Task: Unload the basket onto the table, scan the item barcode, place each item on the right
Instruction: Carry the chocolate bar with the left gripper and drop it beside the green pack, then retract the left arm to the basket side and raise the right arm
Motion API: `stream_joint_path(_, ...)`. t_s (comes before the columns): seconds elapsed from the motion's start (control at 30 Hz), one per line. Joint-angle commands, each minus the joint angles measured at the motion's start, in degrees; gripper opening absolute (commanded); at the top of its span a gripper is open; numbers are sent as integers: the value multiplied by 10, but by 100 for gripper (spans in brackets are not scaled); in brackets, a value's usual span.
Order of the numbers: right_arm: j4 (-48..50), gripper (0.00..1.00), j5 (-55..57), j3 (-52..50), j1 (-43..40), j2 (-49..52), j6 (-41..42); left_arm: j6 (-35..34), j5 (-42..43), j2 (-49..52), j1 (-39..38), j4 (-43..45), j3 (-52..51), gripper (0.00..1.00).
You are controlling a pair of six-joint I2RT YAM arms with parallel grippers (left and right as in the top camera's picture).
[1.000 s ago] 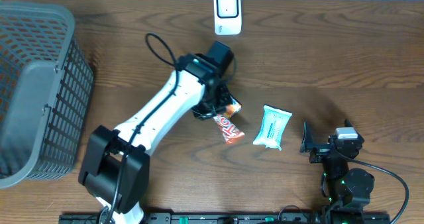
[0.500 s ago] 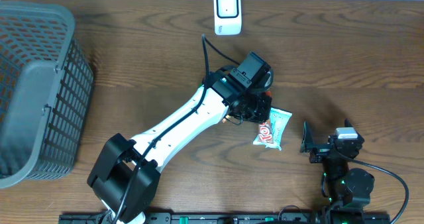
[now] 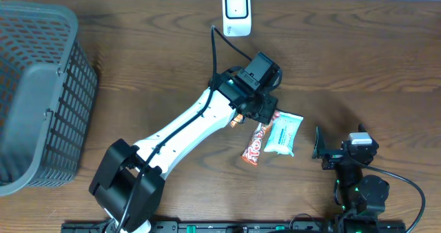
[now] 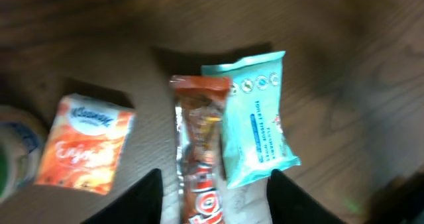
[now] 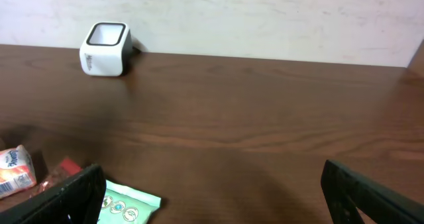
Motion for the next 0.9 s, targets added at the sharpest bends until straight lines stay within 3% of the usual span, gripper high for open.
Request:
stream_joint_path(0.0, -2, 99, 1, -1, 4, 0, 7, 13, -56, -51, 2, -10, 14, 60)
stream_joint_path(0.1, -2, 99, 0, -1, 4, 0, 7, 13, -130, -105, 2, -14, 16, 68)
stream_joint_path(0.2, -2, 99, 0, -1, 4, 0, 7, 13, -262, -172, 2, 9, 16, 70)
stream_joint_path(0.4, -2, 99, 1, -1, 4, 0, 7, 26, -517, -304, 2, 168, 21, 77)
stream_joint_path(0.57, 7, 99, -27, -1, 4, 0, 47, 143, -582, -382, 11, 285, 26, 78)
stream_joint_path(0.7, 38, 99, -131, 2, 4, 0, 59, 245, -706, -420, 11, 313, 31, 78)
stream_joint_path(0.8, 37, 99, -134, 25, 4, 9, 68, 345, -797, -434, 11, 362, 31, 78)
stream_joint_path(0.87, 36, 99, -134, 51, 4, 29, 67, 377, -803, -442, 19, 414, 31, 78)
